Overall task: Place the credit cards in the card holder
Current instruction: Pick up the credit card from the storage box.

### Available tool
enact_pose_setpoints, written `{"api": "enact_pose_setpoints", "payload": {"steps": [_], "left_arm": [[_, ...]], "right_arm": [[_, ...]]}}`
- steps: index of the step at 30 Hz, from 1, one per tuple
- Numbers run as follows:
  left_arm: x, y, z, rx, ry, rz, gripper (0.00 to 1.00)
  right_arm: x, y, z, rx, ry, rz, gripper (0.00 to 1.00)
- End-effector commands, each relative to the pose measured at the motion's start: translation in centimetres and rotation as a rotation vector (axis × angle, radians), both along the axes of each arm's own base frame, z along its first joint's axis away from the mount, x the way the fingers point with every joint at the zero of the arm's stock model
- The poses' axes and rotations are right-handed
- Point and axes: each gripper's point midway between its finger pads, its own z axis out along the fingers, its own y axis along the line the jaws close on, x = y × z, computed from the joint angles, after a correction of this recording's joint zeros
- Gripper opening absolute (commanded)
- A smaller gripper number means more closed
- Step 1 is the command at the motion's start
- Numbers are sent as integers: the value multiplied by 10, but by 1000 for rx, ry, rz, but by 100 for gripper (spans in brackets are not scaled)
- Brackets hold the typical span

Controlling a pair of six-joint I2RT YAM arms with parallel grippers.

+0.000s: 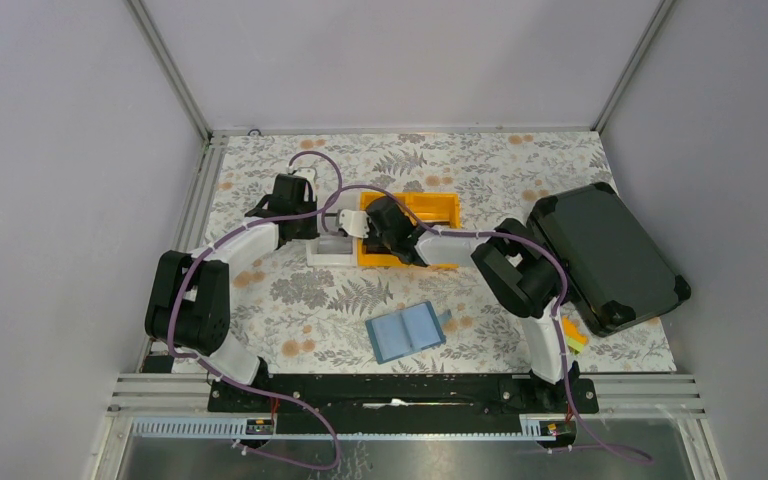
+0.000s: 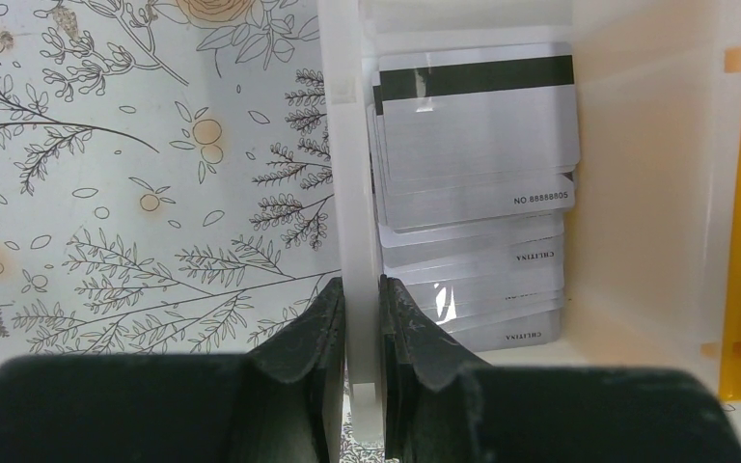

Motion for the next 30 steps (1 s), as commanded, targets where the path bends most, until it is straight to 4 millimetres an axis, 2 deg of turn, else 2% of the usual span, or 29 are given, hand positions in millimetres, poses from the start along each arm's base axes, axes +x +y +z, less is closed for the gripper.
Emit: {"api": "enact_pose_setpoints", "payload": {"steps": [1, 3, 12, 17, 21, 30], "left_arm": [[-3, 2, 3, 37, -2, -49, 0], [-3, 2, 3, 38, -2, -47, 0], [-3, 2, 2, 40, 2, -45, 0], [-2, 2, 3, 41, 1, -44, 0], [-2, 3, 2, 42, 4, -44, 0], [-2, 2, 2, 41, 4, -45, 0]], "right_arm": [[21, -10, 35, 19, -164, -50, 25], [20, -14, 31, 7, -186, -54, 21], [20, -16, 45, 13, -341, -51, 21], [21, -15, 50, 20, -367, -50, 21], [20, -11, 42, 5, -329, -28, 21], [9, 2, 21, 22, -125, 3, 22]]}}
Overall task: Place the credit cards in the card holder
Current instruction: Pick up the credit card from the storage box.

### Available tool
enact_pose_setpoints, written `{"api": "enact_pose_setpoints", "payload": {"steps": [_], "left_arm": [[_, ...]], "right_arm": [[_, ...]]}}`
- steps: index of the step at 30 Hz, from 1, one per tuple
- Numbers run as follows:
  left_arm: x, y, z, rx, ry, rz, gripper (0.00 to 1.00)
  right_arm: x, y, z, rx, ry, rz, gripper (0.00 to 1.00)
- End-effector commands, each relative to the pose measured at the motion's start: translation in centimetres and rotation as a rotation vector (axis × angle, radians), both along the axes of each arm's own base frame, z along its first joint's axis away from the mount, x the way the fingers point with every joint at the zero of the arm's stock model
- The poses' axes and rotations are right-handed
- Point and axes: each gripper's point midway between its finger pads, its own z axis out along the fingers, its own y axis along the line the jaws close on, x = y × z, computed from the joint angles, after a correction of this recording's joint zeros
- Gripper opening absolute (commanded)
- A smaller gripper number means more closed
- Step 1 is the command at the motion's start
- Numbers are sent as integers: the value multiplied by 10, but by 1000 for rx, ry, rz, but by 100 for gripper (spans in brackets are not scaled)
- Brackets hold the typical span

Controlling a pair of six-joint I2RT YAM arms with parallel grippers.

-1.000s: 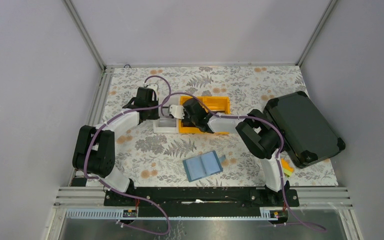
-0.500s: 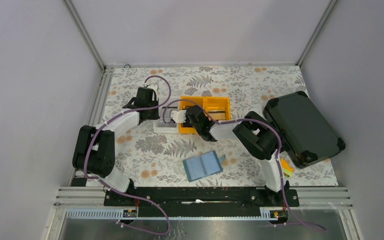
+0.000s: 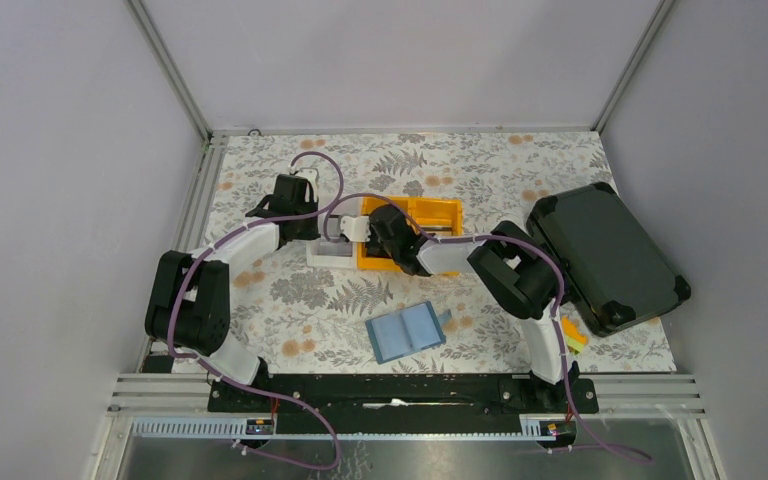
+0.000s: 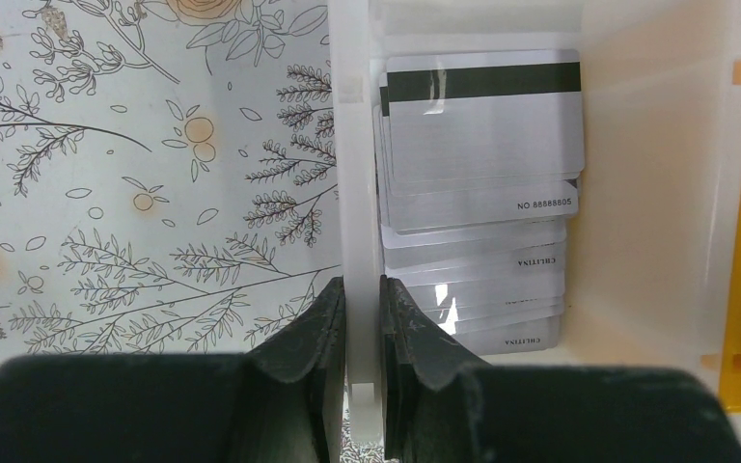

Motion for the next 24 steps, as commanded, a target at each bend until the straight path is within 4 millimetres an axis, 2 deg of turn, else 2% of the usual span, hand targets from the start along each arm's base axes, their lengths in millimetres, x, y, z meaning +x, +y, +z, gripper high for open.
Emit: {"api": "enact_pose_setpoints", "payload": {"steps": [1, 17, 22, 24], "left_arm": [[-2, 2, 3, 34, 2, -37, 0], [-1, 2, 3, 34, 1, -37, 0], [-2, 2, 2, 33, 4, -39, 0], [-1, 2, 3, 34, 3, -38, 0]], "right_arm": [[4, 8, 16, 57, 51, -4, 22], [18, 6, 2, 41, 81, -26, 24], [19, 11, -2, 49, 102, -15, 21], [17, 12, -1, 53, 115, -12, 16]]}}
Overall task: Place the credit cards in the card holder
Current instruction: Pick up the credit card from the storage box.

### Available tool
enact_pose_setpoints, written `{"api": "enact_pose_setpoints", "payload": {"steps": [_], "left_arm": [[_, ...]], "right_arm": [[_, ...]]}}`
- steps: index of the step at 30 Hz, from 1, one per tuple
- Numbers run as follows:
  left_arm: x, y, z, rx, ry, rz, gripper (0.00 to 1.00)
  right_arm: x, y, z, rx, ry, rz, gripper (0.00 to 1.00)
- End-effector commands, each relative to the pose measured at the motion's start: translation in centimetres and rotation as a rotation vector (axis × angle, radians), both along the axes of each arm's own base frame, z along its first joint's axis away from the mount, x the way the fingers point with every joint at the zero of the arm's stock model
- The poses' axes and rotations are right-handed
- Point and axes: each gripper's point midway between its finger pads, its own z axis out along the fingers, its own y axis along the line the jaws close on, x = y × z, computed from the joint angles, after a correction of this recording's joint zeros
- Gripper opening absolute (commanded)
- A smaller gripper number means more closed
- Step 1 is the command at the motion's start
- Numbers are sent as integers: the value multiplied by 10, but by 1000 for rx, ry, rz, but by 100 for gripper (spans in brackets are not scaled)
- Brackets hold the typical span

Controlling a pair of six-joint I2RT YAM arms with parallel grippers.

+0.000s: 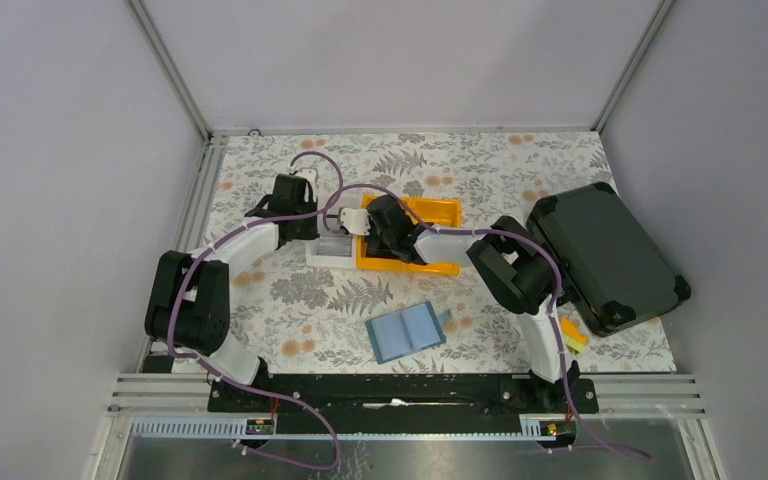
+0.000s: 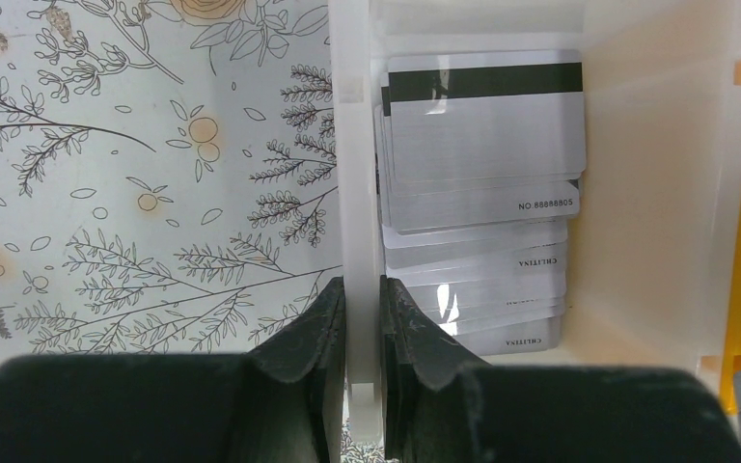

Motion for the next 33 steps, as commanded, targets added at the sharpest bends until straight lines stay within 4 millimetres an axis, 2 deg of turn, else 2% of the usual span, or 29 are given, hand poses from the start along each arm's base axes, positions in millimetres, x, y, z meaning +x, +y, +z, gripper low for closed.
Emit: {"api": "enact_pose_setpoints", "payload": {"steps": [1, 4, 16, 19, 20, 22, 26, 27, 30, 33], "left_arm": [[-1, 2, 3, 33, 2, -30, 0], [-1, 2, 2, 34, 3, -30, 0], [-1, 5, 2, 43, 13, -3, 0], [0, 8, 4, 49, 15, 15, 1], [0, 8, 5, 46, 15, 20, 4], [0, 7, 11, 36, 0, 27, 17], [0, 8, 26, 18, -42, 45, 48], [0, 8, 31, 12, -57, 51, 55], [0, 10, 48, -9, -107, 83, 69], [-1, 10, 66, -42, -163, 107, 78]], "right_arm": [[7, 12, 10, 50, 8, 6, 13], [3, 10, 17, 64, 22, -5, 0], [-20, 7, 87, 209, 74, -23, 0], [-29, 3, 92, 230, 114, -37, 0], [-30, 4, 95, 249, 120, -43, 0], [-40, 2, 97, 288, 163, -63, 0], [-56, 7, 109, 416, 229, -72, 0], [-56, 12, 117, 470, 230, -71, 0], [-61, 15, 125, 582, 276, -103, 0], [-70, 14, 130, 694, 334, -121, 0]]}}
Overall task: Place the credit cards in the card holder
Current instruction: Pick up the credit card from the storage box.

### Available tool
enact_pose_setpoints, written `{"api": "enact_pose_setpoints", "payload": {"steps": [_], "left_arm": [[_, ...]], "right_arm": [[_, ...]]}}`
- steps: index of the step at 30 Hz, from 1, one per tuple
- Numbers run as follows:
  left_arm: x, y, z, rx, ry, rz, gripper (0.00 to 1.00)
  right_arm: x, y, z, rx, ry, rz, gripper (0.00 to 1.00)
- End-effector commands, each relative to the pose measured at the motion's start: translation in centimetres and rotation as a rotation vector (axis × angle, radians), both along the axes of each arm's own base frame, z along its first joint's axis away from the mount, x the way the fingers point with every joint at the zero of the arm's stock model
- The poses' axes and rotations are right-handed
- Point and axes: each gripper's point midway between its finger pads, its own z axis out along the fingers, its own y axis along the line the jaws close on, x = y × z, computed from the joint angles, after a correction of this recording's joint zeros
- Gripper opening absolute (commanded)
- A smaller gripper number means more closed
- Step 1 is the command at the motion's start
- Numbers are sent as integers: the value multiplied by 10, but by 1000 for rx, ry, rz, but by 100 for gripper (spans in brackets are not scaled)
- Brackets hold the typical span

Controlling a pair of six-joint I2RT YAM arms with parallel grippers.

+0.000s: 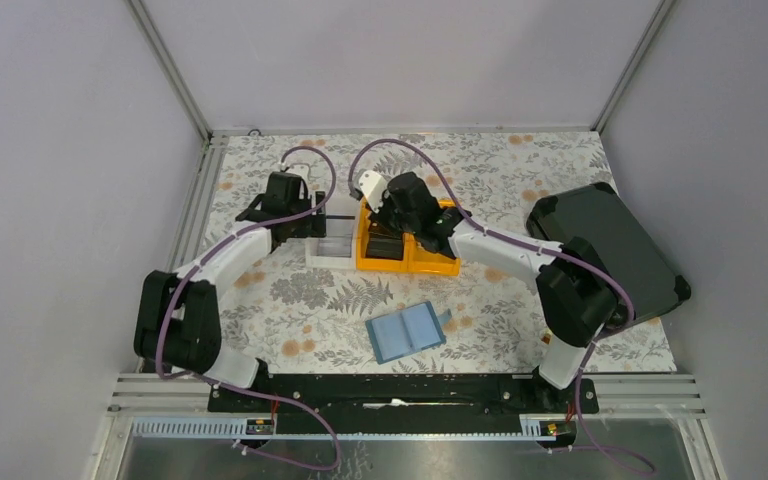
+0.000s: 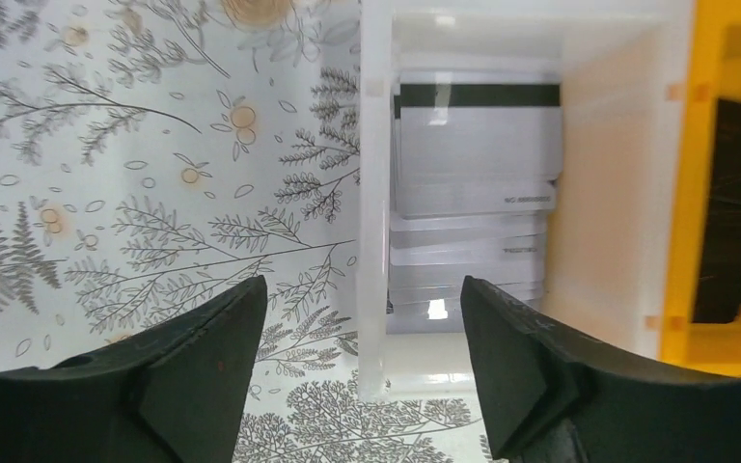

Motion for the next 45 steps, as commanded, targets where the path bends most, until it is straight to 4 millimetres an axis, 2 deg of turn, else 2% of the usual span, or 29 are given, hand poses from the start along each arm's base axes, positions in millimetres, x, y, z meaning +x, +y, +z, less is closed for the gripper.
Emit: {"api": "enact_pose_setpoints", "payload": {"steps": [1, 5, 7, 8, 11, 14, 18, 24, 28, 32, 35, 39, 42, 45], "left_arm": [[8, 1, 49, -56, -162, 56, 79], [3, -13, 76, -176, -233, 46, 81], [-4, -32, 92, -295, -273, -15, 81], [-8, -45, 100, -376, -286, -47, 82], [-18, -85, 127, -601, -338, -182, 82], [-28, -117, 137, -766, -316, -286, 83], [-35, -149, 149, -921, -284, -391, 85], [-58, -171, 181, -1114, -320, -567, 88], [-68, -175, 179, -1145, -302, -616, 89], [-77, -180, 178, -1128, -298, -667, 88], [-80, -187, 169, -1075, -265, -695, 78], [-80, -191, 166, -1038, -261, -710, 43], [-79, -191, 164, -1031, -266, -710, 22], [-76, -192, 161, -1029, -256, -708, 3]], "right_arm": [[-11, 4, 31, 272, 90, -48, 0], [-18, -7, 42, 411, 177, -72, 0], [-24, -14, 47, 482, 225, -69, 0], [-27, -17, 57, 530, 226, -56, 0], [-35, -31, 67, 670, 302, -54, 0], [-45, -38, 74, 756, 361, -3, 0], [-63, -40, 82, 837, 457, 105, 0], [-88, -39, 99, 925, 589, 280, 0], [-94, -37, 105, 937, 644, 331, 0], [-89, -35, 102, 933, 662, 317, 0], [-83, -35, 98, 926, 656, 285, 0], [-76, -36, 95, 902, 636, 251, 0], [-73, -37, 95, 901, 625, 234, 1], [-68, -37, 92, 893, 611, 213, 7]]}}
